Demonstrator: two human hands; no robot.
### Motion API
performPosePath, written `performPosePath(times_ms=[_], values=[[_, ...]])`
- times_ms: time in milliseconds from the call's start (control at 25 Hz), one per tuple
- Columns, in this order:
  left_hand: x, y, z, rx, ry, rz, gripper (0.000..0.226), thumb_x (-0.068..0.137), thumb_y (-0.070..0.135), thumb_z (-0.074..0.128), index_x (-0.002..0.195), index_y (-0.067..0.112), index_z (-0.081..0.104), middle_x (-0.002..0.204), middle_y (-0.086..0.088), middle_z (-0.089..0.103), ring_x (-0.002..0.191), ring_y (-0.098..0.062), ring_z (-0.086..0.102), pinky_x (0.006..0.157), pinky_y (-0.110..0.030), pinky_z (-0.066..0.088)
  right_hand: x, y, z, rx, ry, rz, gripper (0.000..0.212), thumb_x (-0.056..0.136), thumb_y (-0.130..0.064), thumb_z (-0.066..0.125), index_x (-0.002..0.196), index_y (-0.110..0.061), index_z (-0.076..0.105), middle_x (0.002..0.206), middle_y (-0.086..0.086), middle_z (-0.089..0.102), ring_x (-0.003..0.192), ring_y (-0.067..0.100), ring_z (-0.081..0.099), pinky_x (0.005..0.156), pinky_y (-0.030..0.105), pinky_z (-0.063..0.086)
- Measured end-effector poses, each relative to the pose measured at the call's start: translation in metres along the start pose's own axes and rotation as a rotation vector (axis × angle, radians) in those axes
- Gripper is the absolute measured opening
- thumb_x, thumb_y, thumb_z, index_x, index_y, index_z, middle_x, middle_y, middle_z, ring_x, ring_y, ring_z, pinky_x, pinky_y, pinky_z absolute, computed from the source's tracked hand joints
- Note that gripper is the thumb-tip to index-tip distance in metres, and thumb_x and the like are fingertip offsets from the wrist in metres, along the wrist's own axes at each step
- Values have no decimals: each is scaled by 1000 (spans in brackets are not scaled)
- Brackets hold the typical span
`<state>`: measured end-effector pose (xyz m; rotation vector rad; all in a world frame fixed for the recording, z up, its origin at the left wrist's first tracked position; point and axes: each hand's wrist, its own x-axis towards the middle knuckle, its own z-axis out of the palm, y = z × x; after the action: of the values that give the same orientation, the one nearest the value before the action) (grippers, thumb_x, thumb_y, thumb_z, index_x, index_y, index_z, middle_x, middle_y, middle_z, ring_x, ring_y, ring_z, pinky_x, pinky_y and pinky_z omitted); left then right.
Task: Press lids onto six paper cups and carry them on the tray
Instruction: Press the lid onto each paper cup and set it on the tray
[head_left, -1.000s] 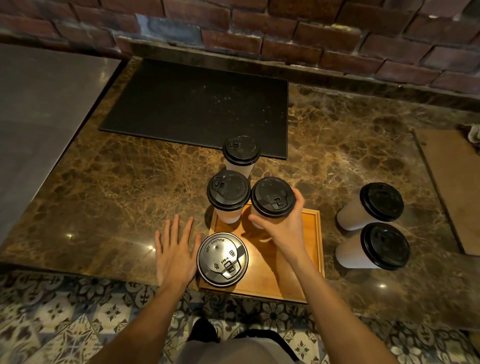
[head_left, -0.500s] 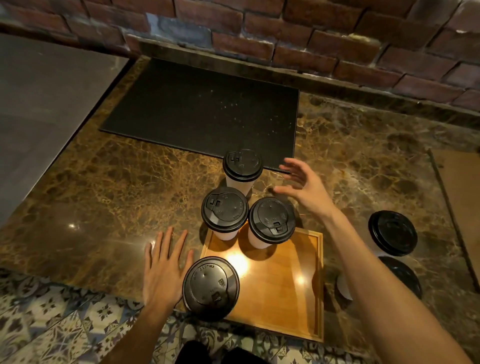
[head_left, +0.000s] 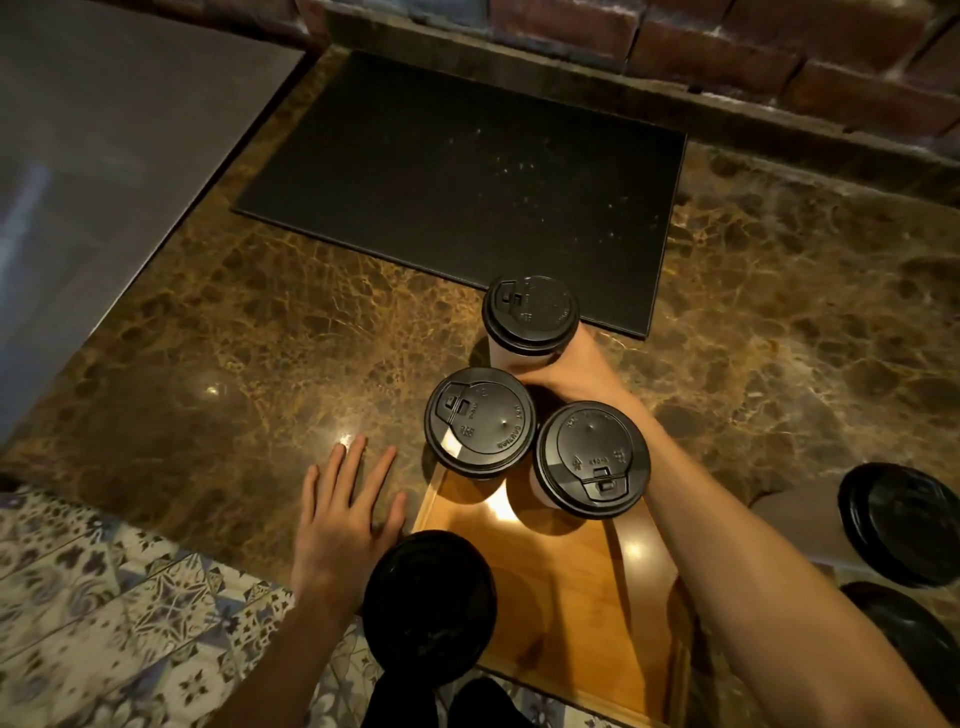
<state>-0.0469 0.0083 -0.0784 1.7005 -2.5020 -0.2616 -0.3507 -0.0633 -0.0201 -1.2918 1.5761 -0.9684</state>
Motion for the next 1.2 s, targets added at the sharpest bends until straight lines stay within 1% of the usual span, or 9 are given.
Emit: performPosePath(times_ms=[160, 320, 440, 560, 760, 880, 960, 1040, 1200], values=[[-1, 1, -3, -4, -16, -2, 55, 94, 48, 30, 143, 26, 36, 151, -11, 35, 141, -26, 25, 115, -43, 9, -2, 1, -2, -4, 46, -11, 92, 57, -3, 91, 131, -12, 38, 126, -6, 51, 114, -17, 47, 94, 1, 34], [-3, 8, -12, -64, -9, -19, 56, 92, 49, 29, 141, 23, 41, 151, -9, 33, 142, -26, 24, 115, -48, 14, -6, -12, -9, -3, 137, -12, 94, 59, -7, 91, 138, -8, 41, 131, -1, 54, 122, 5, 51, 101, 16, 40], [-4, 11, -18, -40, -81, -68, 66, 90, 61, 9, 147, 30, 22, 157, -2, 19, 146, -20, 10, 118, -43, 4, -15, -40, -30, -26, 239, -53, 91, 59, -13, 92, 136, -13, 43, 122, -15, 54, 113, -10, 50, 95, 9, 43], [-4, 12, -24, -15, -139, -80, 78, 78, 68, -16, 146, 34, 1, 159, 1, 2, 145, -16, -7, 117, -39, -8, -34, -83, -56, -65, 360, -124, 86, 61, -18, 92, 133, -14, 46, 121, -14, 55, 112, -10, 51, 96, 12, 44], [-9, 18, -38, -13, -98, -32, 111, 60, 71, -39, 149, 28, 10, 159, -4, 9, 147, -24, 6, 116, -41, 3, -98, -171, -83, -52, 530, -240, 85, 64, -21, 90, 136, -15, 45, 121, -19, 54, 111, -14, 52, 90, 9, 47], [-10, 19, -45, 57, -129, -11, 116, 46, 68, -49, 148, 32, -8, 159, -1, -5, 147, -22, -4, 116, -39, -1, -155, -220, -87, -83, 609, -280, 84, 64, -38, 87, 134, -23, 44, 121, -22, 54, 112, -14, 52, 86, 7, 47], [-13, 19, -45, 61, -145, -16, 91, 64, 73, -34, 144, 31, -19, 159, -1, -10, 147, -21, -7, 116, -40, -2, -196, -244, -83, -95, 652, -259, 90, 60, -49, 86, 136, -23, 45, 125, -16, 57, 115, -5, 54, 87, 14, 52], [-15, 17, -43, 53, -188, -46, 68, 91, 67, 5, 143, 32, -22, 159, 0, -12, 146, -20, -9, 117, -42, 1, -235, -258, -72, -85, 695, -218, 93, 54, -57, 85, 134, -25, 47, 123, -16, 60, 111, -5, 57, 83, 14, 54], [-13, 11, -41, 10, -222, -13, 68, 95, 56, 30, 149, 35, -6, 159, 1, -9, 146, -20, -8, 117, -42, 0, -301, -260, -39, -43, 707, -134, 88, 50, -61, 82, 126, -33, 49, 114, -20, 62, 104, -10, 58, 77, 9, 52]])
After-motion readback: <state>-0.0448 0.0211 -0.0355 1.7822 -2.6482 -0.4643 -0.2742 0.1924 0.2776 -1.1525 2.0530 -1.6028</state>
